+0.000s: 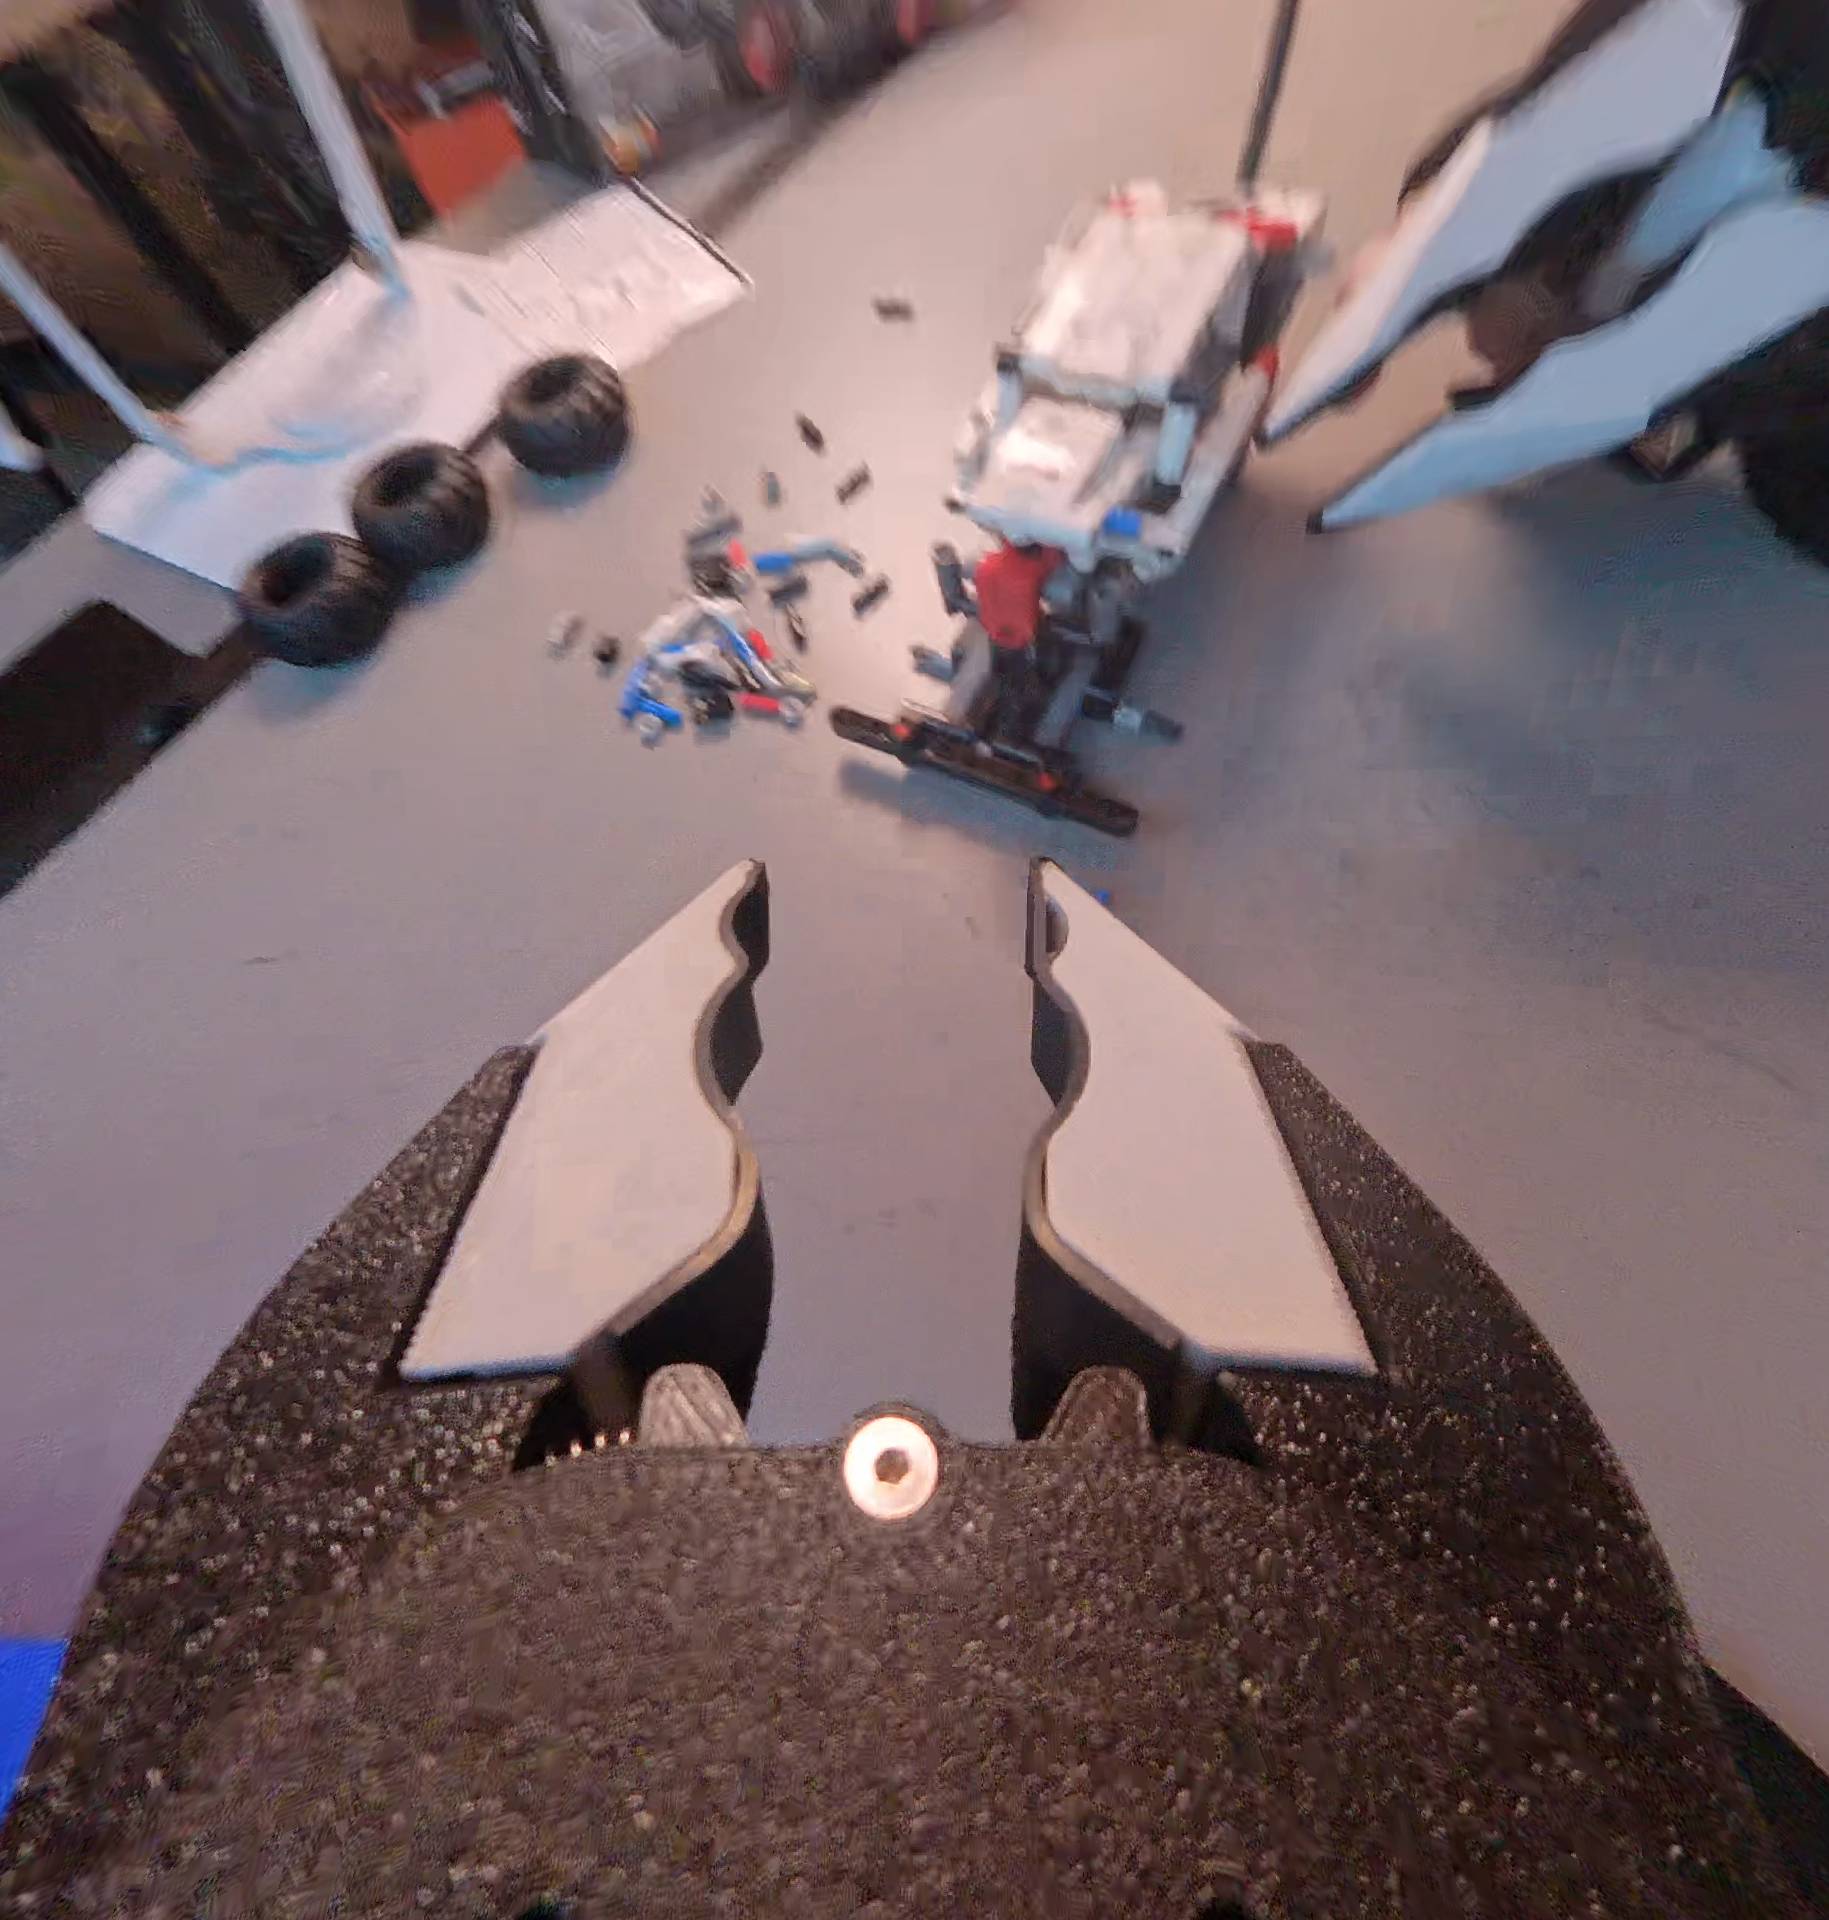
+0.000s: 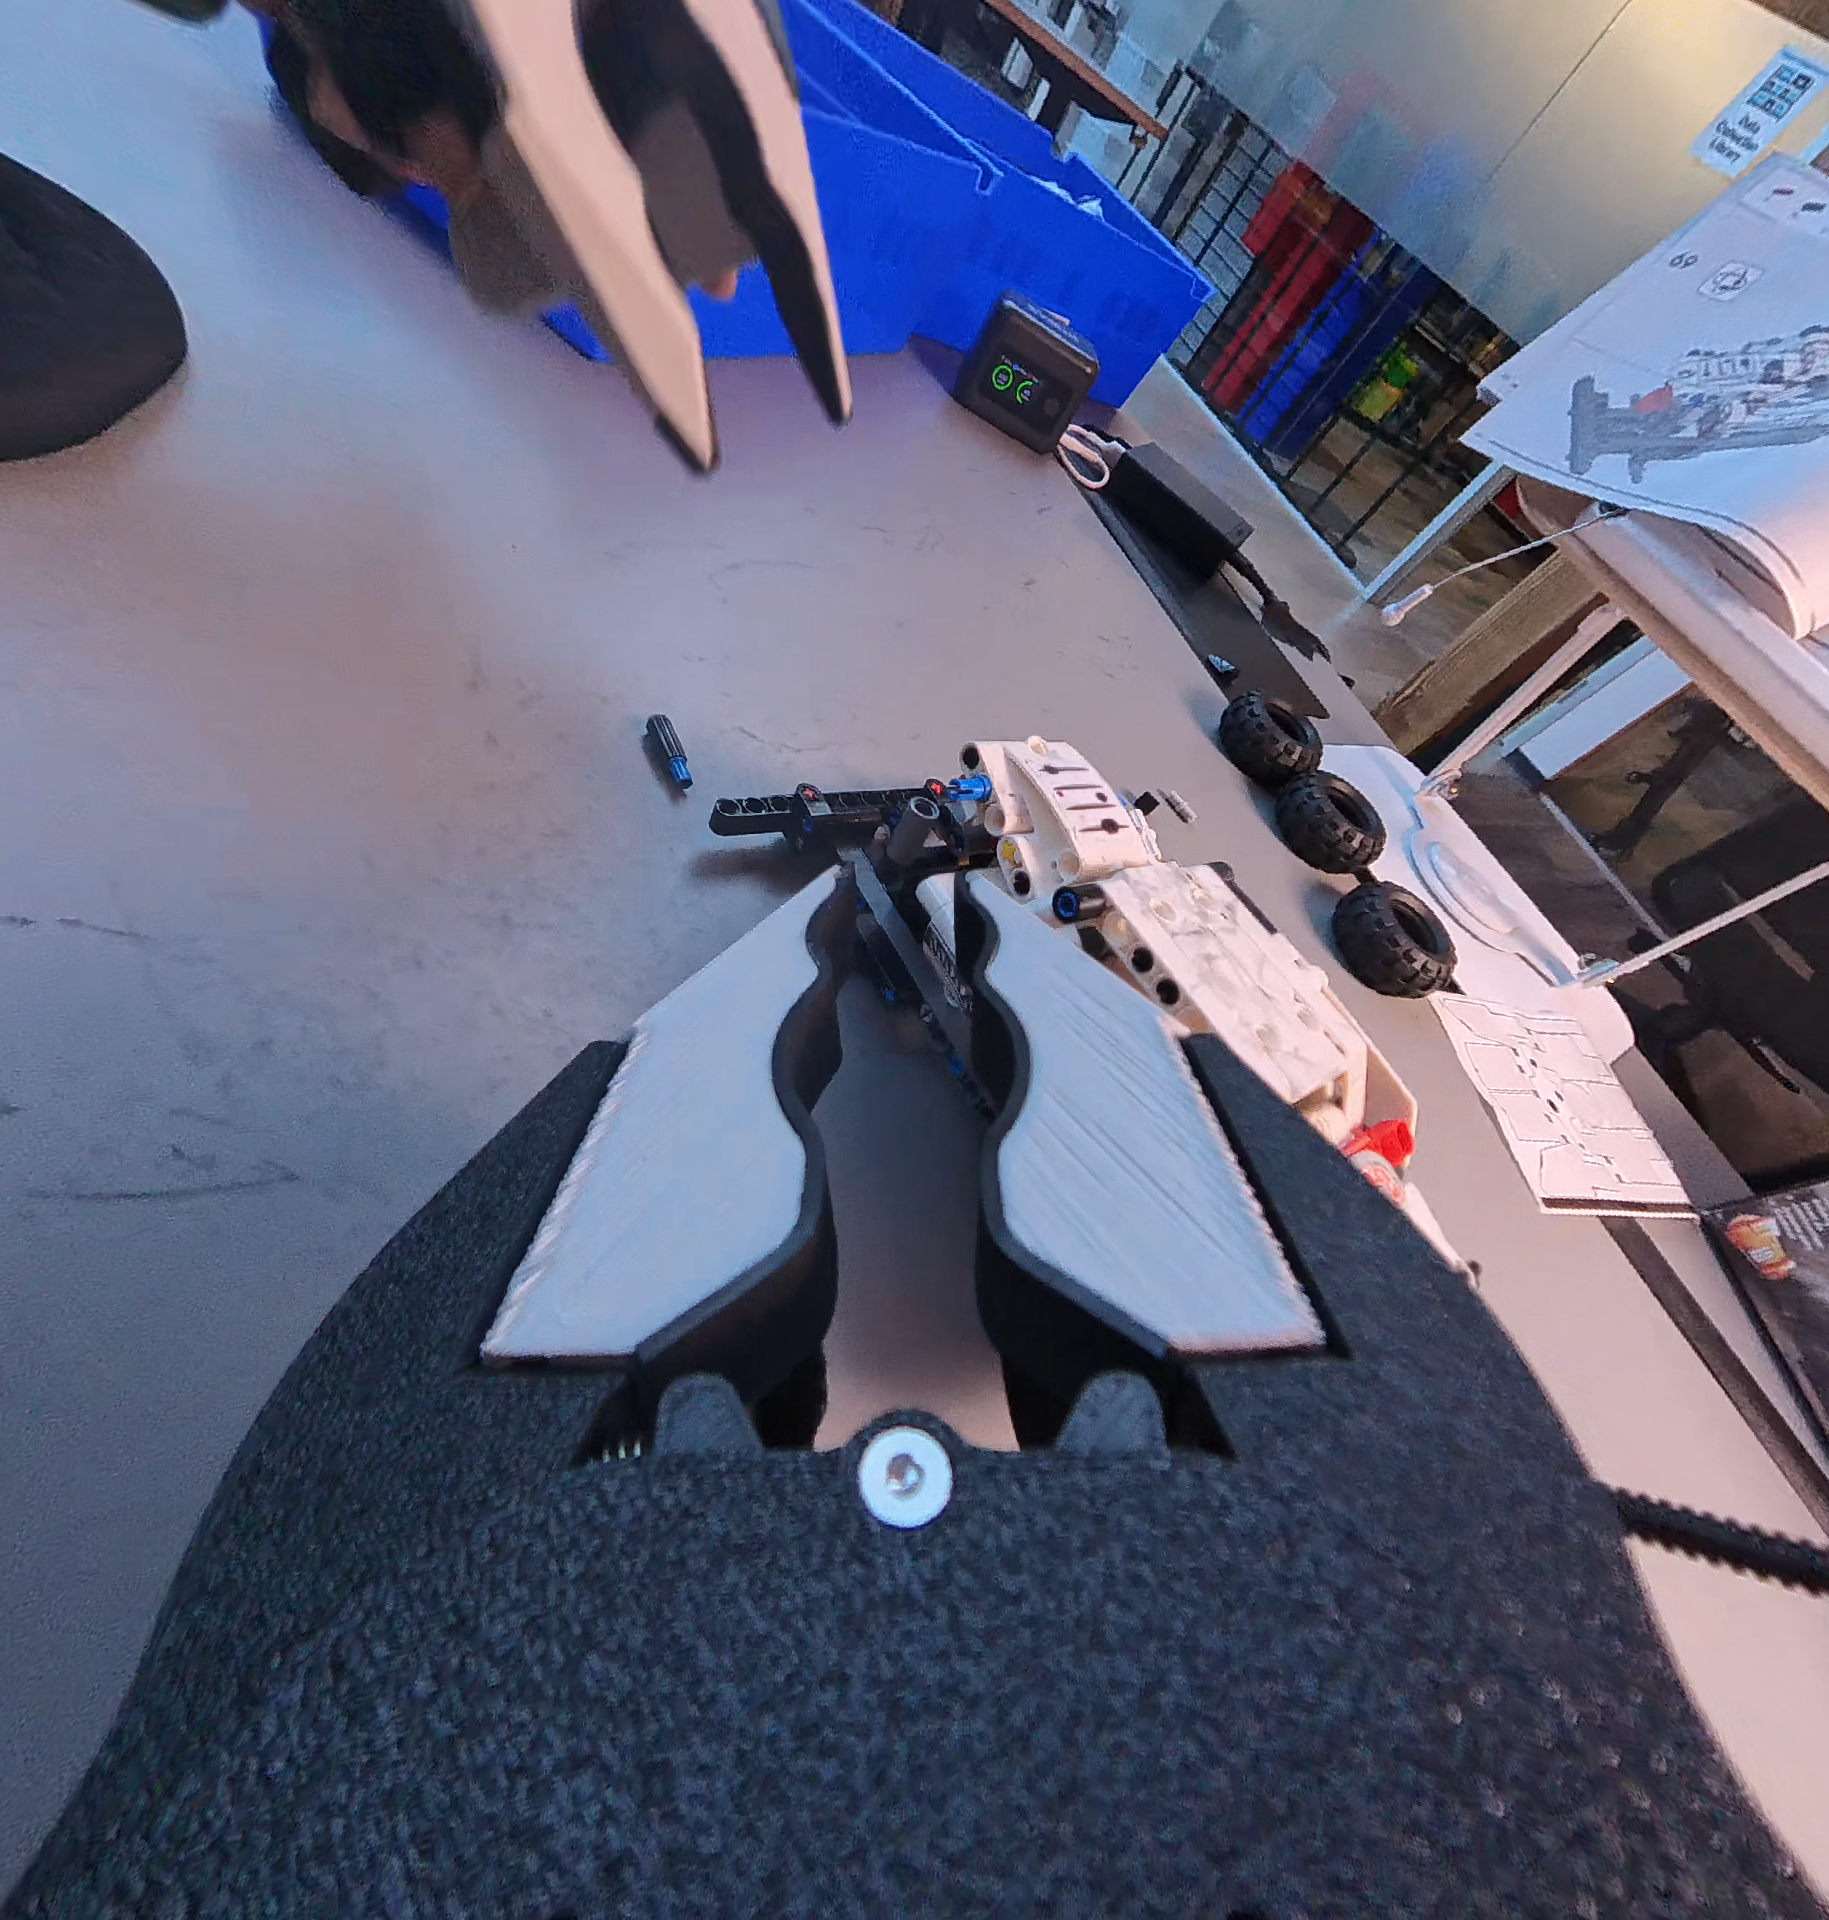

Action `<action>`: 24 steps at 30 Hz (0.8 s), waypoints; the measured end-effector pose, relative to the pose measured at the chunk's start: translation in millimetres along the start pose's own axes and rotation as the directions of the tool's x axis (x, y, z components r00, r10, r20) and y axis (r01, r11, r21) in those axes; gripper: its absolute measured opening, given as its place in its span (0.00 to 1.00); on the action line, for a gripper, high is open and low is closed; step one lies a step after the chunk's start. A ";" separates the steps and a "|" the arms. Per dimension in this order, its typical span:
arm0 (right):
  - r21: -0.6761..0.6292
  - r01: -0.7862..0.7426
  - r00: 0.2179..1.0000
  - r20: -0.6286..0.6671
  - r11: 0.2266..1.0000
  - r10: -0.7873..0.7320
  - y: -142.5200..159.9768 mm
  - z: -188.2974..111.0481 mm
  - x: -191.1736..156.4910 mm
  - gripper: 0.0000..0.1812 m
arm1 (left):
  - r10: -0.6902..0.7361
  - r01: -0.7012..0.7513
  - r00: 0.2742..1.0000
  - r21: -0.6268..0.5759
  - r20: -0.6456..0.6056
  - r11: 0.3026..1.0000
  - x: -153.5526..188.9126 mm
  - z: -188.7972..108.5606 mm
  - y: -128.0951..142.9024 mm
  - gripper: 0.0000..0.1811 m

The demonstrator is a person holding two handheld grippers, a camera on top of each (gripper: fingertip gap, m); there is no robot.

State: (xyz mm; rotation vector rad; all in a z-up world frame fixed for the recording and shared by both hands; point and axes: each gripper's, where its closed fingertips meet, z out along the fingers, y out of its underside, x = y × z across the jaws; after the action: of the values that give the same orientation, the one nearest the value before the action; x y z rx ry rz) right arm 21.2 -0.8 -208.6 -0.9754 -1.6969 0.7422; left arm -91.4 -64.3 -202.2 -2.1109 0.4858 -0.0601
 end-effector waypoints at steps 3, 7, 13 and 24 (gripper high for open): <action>-0.012 0.007 1.000 -0.007 1.000 -0.007 5.4 0.8 0.1 0.09 | 0.028 -0.050 0.988 -0.141 -0.150 0.989 33.6 43.3 31.1 0.26; -0.018 0.002 1.000 -0.005 1.000 -0.002 7.8 1.9 0.1 0.09 | 0.018 -0.059 0.976 -0.186 -0.216 0.981 48.9 58.2 46.4 0.16; 0.012 -0.041 0.997 0.062 0.999 0.041 2.5 4.8 -12.1 0.09 | 0.036 -0.080 0.968 -0.170 -0.248 0.982 57.6 55.3 46.6 0.04; 0.145 -0.104 0.938 0.343 0.984 0.049 -31.5 -8.4 -64.6 0.03 | 0.494 -0.453 0.859 0.248 -0.136 0.856 120.7 25.9 -28.1 0.03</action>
State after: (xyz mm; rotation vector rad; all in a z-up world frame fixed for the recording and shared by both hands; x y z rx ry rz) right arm 32.3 -72.3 -209.1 -0.8387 -1.8642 1.1341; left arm 34.5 -74.1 -211.1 -1.7339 1.0664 -0.0300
